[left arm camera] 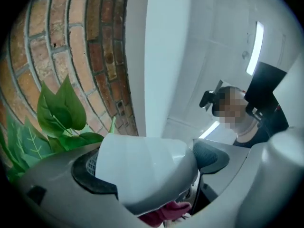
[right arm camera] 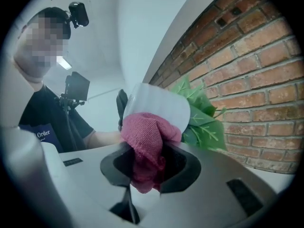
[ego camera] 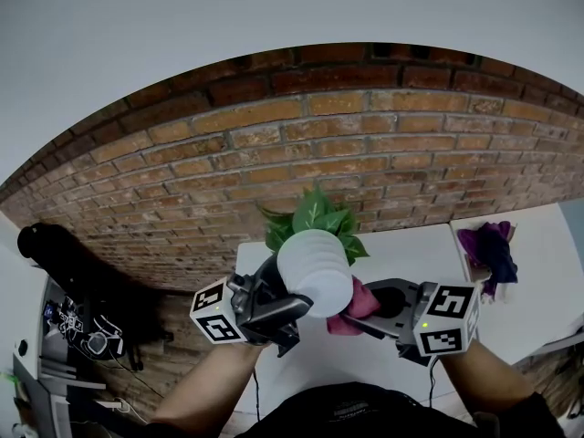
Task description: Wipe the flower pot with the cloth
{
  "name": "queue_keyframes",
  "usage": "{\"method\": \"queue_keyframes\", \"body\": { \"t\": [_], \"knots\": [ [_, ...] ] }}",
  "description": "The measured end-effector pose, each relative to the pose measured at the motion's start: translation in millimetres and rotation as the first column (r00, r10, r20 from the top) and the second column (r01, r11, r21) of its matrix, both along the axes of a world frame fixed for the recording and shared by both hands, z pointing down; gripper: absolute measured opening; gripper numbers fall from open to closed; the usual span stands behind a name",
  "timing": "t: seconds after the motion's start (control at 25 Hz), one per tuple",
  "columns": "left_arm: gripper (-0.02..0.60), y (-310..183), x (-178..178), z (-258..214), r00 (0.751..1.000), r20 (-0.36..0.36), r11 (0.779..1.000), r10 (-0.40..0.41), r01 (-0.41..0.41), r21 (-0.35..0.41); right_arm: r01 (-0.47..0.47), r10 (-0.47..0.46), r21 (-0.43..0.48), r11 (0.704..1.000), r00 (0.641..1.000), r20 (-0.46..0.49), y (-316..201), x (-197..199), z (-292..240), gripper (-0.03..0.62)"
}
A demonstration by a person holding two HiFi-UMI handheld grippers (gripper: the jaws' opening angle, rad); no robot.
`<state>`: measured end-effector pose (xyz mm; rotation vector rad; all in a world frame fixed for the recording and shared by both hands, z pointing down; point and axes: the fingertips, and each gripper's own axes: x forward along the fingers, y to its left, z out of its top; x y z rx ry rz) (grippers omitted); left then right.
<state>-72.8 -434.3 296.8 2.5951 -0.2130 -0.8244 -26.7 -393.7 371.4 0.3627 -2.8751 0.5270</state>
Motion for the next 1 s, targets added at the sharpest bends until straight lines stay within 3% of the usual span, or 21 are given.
{"method": "queue_keyframes", "body": {
  "t": [0.2, 0.44, 0.52, 0.64, 0.8, 0.88, 1.0],
  "knots": [
    [0.515, 14.8, 10.7, 9.0, 0.988, 0.157, 0.995, -0.001, -0.014, 0.098, -0.071, 0.072, -0.017, 0.997, 0.995, 0.067, -19.1, 28.7, -19.1, 0.097],
    [0.515, 36.9, 34.8, 26.9, 0.930, 0.366, 0.971, -0.010, -0.079, 0.227, -0.084, 0.084, -0.003, 0.996, 0.993, 0.079, -27.7, 40.0, -34.7, 0.097],
    [0.515, 43.8, 41.7, 34.8, 0.894, 0.447, 0.955, -0.030, -0.107, 0.278, -0.078, 0.077, 0.007, 0.997, 0.995, 0.068, -26.7, 38.6, -36.4, 0.097],
    [0.515, 52.9, 53.2, 49.3, 0.819, 0.569, 0.929, -0.068, -0.155, 0.335, -0.064, 0.063, 0.022, 0.998, 0.996, 0.059, -24.5, 35.7, -40.2, 0.097],
    [0.515, 55.5, 67.4, 67.4, 0.731, 0.673, 0.922, -0.110, -0.178, 0.344, -0.032, 0.030, 0.084, 0.996, 0.999, 0.022, -16.5, 24.1, -48.1, 0.097],
    [0.515, 53.3, 72.9, 75.1, 0.694, 0.706, 0.912, -0.143, -0.184, 0.366, -0.011, 0.018, 0.159, 0.987, 0.999, -0.046, -10.3, 13.2, -48.4, 0.097],
    [0.515, 49.9, 79.9, 87.7, 0.609, 0.764, 0.887, -0.211, -0.209, 0.412, 0.064, -0.012, 0.267, 0.961, 0.981, -0.192, 4.1, -6.1, -40.9, 0.097]
  ]
}}
